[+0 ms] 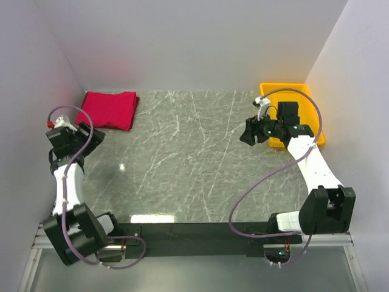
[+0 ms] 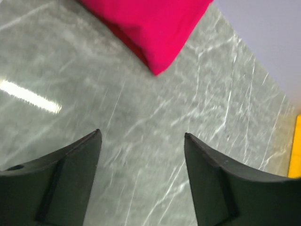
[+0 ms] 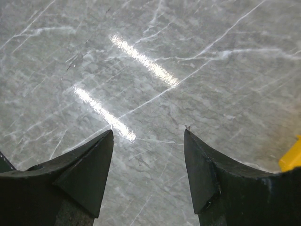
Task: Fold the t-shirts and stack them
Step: Neatly place the folded tshirt to the corner
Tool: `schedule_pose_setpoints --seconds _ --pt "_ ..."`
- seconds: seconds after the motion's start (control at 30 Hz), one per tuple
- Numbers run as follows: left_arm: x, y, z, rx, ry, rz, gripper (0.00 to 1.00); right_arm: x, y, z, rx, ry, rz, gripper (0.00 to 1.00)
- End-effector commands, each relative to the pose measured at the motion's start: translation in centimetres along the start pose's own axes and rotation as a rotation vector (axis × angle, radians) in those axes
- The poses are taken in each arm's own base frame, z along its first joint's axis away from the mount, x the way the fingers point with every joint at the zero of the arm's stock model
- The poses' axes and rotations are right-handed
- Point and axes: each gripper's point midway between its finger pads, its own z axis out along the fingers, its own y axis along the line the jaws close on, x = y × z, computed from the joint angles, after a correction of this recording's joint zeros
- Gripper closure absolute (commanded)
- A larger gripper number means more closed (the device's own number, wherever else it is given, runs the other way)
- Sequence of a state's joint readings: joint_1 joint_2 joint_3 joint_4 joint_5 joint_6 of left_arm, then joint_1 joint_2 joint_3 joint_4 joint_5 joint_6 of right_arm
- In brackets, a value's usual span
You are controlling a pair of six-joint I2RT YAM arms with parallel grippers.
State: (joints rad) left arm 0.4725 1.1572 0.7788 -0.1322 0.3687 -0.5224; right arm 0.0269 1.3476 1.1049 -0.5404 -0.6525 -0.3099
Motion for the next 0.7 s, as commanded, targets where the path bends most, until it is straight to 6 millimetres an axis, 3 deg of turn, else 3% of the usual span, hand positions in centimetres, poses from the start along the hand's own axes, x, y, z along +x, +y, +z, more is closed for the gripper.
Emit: schedule_pose_setpoints --seconds 0.0,0.1,0.23,0.27,0.67 --pt "0.3 -1.0 -3.1 0.023 -0.02 0.101 0.23 -1.8 -0.3 -2.2 0.06 -0.065 -0.046 0.32" --pt "1.3 -1.3 -4.5 0.03 -0.001 0.131 0.17 -2.3 0.1 -2.9 0.07 -0.085 -0.051 0.31" --pt "2.6 -1.3 -5.3 0.037 0.03 0.123 0.07 -2.6 -0.9 -4.4 0.122 -0.106 -0.033 0.3" --pt "2.7 -1.6 -5.5 0.05 0.029 0.119 0.01 -2.6 -1.1 -4.7 0.135 -0.112 -0.03 0.29" --pt "3.6 -3.0 -5.9 0.107 0.062 0.057 0.0 -2.9 -2.8 -7.2 0.227 -0.175 0.035 0.26"
